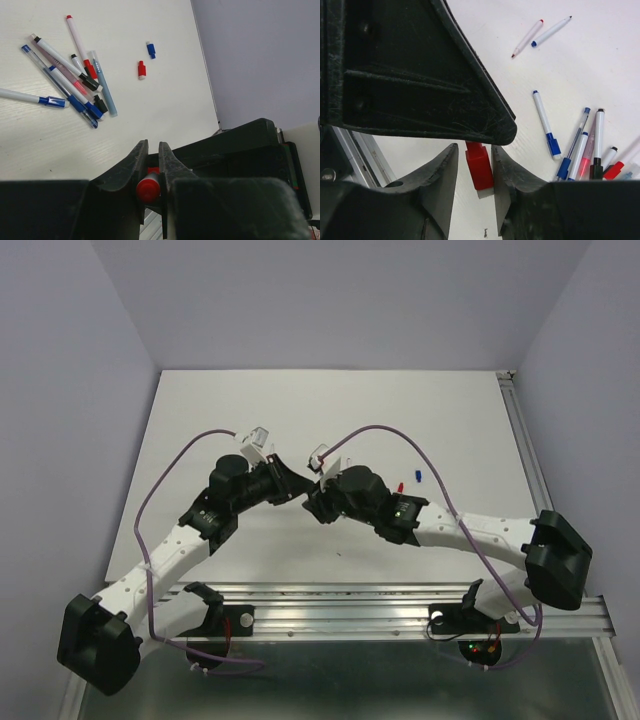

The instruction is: Open the pen caps

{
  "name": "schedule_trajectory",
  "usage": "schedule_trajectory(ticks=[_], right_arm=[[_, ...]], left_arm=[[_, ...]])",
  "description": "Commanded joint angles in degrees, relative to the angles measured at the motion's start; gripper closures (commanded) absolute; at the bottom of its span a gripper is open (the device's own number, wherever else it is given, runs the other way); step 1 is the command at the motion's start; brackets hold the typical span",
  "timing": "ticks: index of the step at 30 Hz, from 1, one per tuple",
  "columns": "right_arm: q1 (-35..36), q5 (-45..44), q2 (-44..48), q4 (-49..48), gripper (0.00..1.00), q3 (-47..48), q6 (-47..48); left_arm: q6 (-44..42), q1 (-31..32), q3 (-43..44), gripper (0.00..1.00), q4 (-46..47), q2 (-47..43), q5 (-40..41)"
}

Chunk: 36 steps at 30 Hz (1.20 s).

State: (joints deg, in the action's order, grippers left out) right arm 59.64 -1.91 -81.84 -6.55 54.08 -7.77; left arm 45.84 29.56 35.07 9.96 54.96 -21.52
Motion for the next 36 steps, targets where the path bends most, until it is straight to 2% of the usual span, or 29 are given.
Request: schedule_trajectory(ticks=[1,4,5,7,12,13,15,16,19,21,25,27,28,31,32,36], right_arm=[[0.92,0.68,-0.34,-6.90,0.64,5.33,1.79],[0.92,-0.37,-0.25,-7.69,0.74,5.07,2.50],[1.01,-0.29,-0.07,-7.95,0.86,4.89,2.84],[1.01,0.24,0.19,-7.95,0.99,4.28,2.85],[0.92,-0.12,2.12,-7.25,0.99,-0.28,-2.59],[1.01,1.46,2.91,-7.95,0.99,-3.95,-6.69],[1.01,6.71,5.37,-10.93,0.99,-8.80,-9.97],[1.01,7.79,6.25,-12.25,0.99,-14.04,-14.33],[1.36,10.17,9.94,-13.49,0.99,-21.19,-20.50],[1.71,11.05,13.44,-14.19,0.99,-27.96,-22.72],[2.33,9.58,19.94,-11.66,0.99,-33.52,-28.78],[2.33,4.93,21.89,-5.69,0.99,-32.82,-30.45],[2.24,-2.06,22.60,-2.97,0.99,-30.73,-30.55],[1.72,-13.94,22.61,8.53,0.99,-24.06,-30.90],[-0.12,-15.30,21.39,13.09,0.99,-22.63,-31.51],[-7.06,-15.93,17.17,17.70,0.99,-19.46,-31.87]], left_arm=[[-0.49,0.76,2.63,1.00,3.49,-0.64,-2.74],[-0.93,0.76,3.16,1.00,2.44,-0.55,-2.31],[-1.11,0.76,3.25,1.00,2.00,-0.29,-1.78],[-1.98,0.76,3.95,1.00,0.68,0.32,0.07],[-5.92,0.67,7.98,1.00,-1.69,2.78,11.38],[-6.99,-0.02,9.30,1.00,-2.22,4.87,17.76],[-9.53,-1.87,14.99,1.00,-4.67,7.69,23.25],[-12.33,-5.01,17.03,1.00,-5.12,10.75,23.54],[-15.77,-12.04,23.80,1.00,-4.95,15.68,19.50],[-17.45,-14.61,28.71,1.00,-5.38,18.94,18.53],[-20.71,-17.78,33.21,1.00,-6.88,21.76,14.07],[-20.27,-17.87,32.69,1.00,-7.14,21.68,13.35],[-20.01,-17.87,30.78,1.00,-7.06,21.59,11.87],[-18.16,-17.78,25.06,1.00,-7.14,20.46,11.15],[-17.72,-17.78,23.39,1.00,-7.32,20.19,11.41],[-15.96,-17.00,14.61,1.00,-9.42,18.96,15.61]])
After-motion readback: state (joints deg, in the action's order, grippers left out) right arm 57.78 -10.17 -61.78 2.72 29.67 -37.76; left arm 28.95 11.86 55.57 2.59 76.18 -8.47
